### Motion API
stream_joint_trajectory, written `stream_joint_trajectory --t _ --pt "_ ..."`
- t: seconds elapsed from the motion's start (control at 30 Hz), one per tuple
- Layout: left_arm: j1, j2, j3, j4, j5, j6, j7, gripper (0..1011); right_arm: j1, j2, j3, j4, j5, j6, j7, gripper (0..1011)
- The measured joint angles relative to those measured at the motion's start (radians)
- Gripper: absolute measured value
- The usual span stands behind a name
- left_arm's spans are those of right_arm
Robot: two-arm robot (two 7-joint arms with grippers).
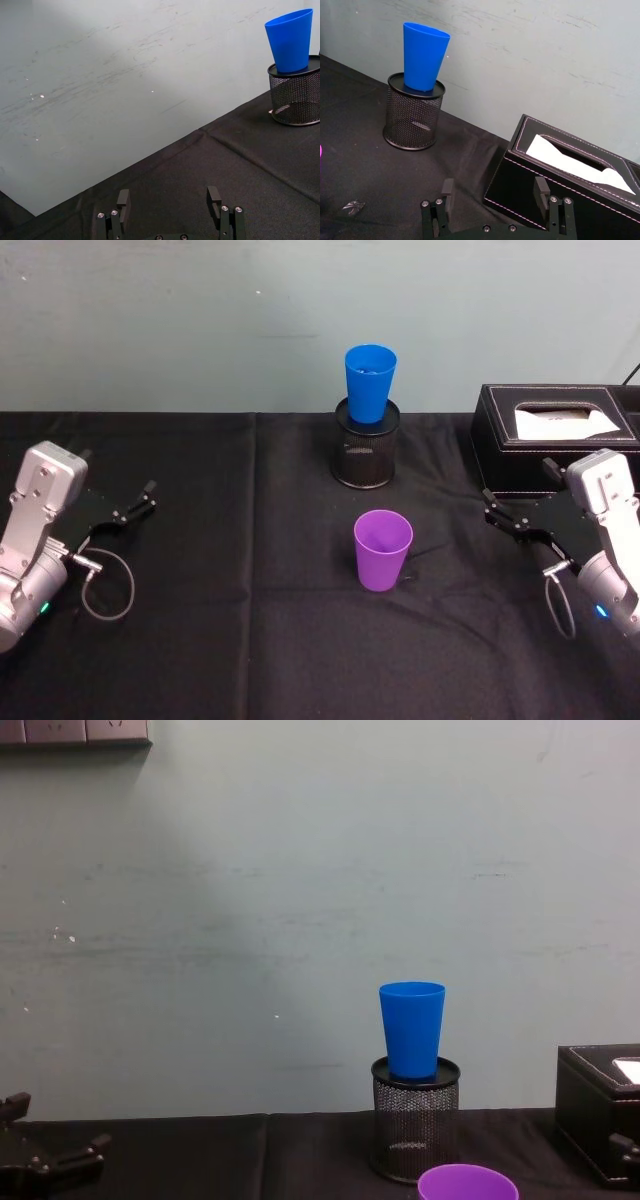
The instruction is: Pick up one cup with a gripper and tap it against the other cup.
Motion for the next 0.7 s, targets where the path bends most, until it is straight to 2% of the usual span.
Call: stream_joint_trajectory --t 0.7 --pt "0.0 0.0 0.0 0.0 0.0 0.0 0.0 1000 0.0 0.0 0.0 0.0 0.0 0.0 0.0 1004"
